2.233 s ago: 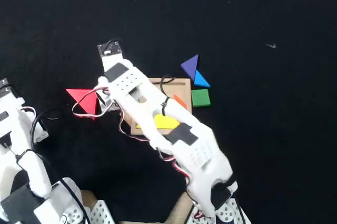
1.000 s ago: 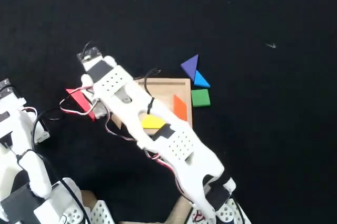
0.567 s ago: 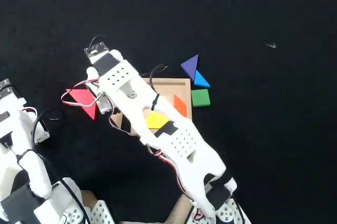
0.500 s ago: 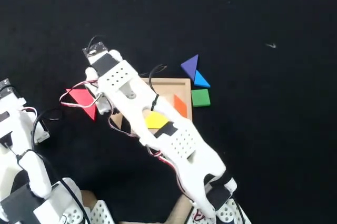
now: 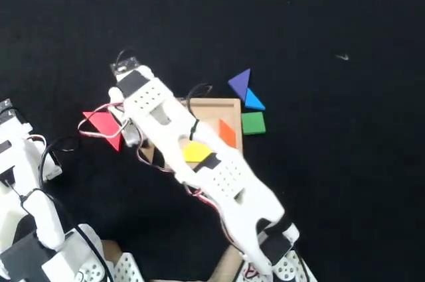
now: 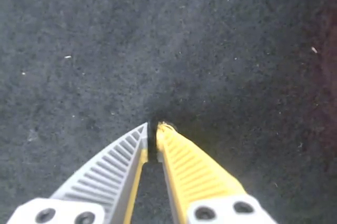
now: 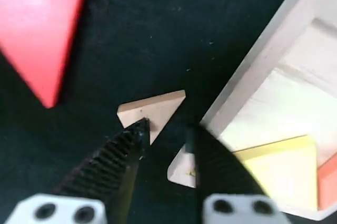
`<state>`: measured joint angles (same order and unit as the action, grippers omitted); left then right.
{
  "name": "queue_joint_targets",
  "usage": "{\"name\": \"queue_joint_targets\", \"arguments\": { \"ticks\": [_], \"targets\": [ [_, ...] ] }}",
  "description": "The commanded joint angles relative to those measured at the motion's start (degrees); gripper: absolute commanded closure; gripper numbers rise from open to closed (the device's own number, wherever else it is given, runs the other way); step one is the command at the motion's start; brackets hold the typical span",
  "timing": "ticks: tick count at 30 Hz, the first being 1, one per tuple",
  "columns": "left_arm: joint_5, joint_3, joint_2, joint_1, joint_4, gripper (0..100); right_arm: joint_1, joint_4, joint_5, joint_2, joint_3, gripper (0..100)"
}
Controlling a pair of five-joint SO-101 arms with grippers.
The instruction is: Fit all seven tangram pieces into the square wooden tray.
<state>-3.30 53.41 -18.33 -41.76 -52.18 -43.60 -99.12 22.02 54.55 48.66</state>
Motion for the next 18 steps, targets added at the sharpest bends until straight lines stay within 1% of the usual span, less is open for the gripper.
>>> {"name": "queue_joint_targets", "arguments": {
  "ticks": [1,3,7,16,18],
  "targets": [
    [0.2,-0.3,-1.8,0.6,0.7,95,-0.7,-1.7,2.5,-0.4,1.4,79.3],
    [0.2,-0.3,-1.8,0.6,0.7,95,-1.7,-1.8,2.6,-0.2,2.9,79.3],
    [0.2,-0.3,-1.8,0.6,0.7,95,-1.6,-1.8,6.3,-0.1,5.0,79.0],
    [0.2,-0.4,-1.8,0.6,0.7,95,-2.1,-1.9,6.9,-0.3,7.3,79.0],
    [0.2,-0.4,-1.8,0.6,0.7,95,-3.2,-1.9,6.9,-0.4,7.4,79.2]
  ]
}}
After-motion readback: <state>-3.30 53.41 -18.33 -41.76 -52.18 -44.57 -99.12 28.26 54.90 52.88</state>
